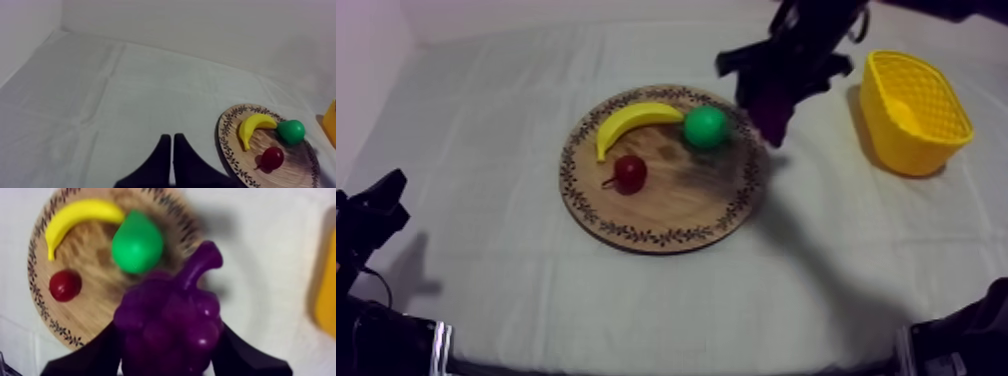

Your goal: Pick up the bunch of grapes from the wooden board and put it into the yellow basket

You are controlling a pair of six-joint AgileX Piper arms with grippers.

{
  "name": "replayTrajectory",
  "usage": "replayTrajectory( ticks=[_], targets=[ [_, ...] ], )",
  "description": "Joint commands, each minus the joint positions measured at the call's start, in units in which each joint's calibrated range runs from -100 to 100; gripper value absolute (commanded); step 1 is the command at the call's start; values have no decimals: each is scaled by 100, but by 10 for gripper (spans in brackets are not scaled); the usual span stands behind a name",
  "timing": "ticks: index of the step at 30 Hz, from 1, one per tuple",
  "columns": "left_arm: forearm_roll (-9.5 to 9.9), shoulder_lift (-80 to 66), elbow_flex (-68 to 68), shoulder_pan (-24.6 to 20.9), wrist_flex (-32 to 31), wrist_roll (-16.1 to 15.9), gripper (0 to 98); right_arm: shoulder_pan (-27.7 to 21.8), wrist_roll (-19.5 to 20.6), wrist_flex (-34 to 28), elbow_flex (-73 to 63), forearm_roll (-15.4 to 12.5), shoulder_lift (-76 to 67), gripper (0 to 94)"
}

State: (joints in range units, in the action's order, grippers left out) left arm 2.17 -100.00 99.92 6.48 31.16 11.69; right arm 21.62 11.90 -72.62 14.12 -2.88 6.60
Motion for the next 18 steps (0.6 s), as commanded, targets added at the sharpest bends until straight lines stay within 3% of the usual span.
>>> replayTrajectory(
  ticks=[1, 13, 18],
  targets=[
    [0, 0, -3, 0, -3, 0, 1, -324, -184, 42, 18, 81, -656, 171],
    [0, 0, -3, 0, -3, 0, 1, -1962, -1486, 379, 368, 248, -1737, 186],
    [0, 0, -3, 0, -3, 0, 1, -2598, -1995, 1014, 694, 187, -1797, 186]
  ],
)
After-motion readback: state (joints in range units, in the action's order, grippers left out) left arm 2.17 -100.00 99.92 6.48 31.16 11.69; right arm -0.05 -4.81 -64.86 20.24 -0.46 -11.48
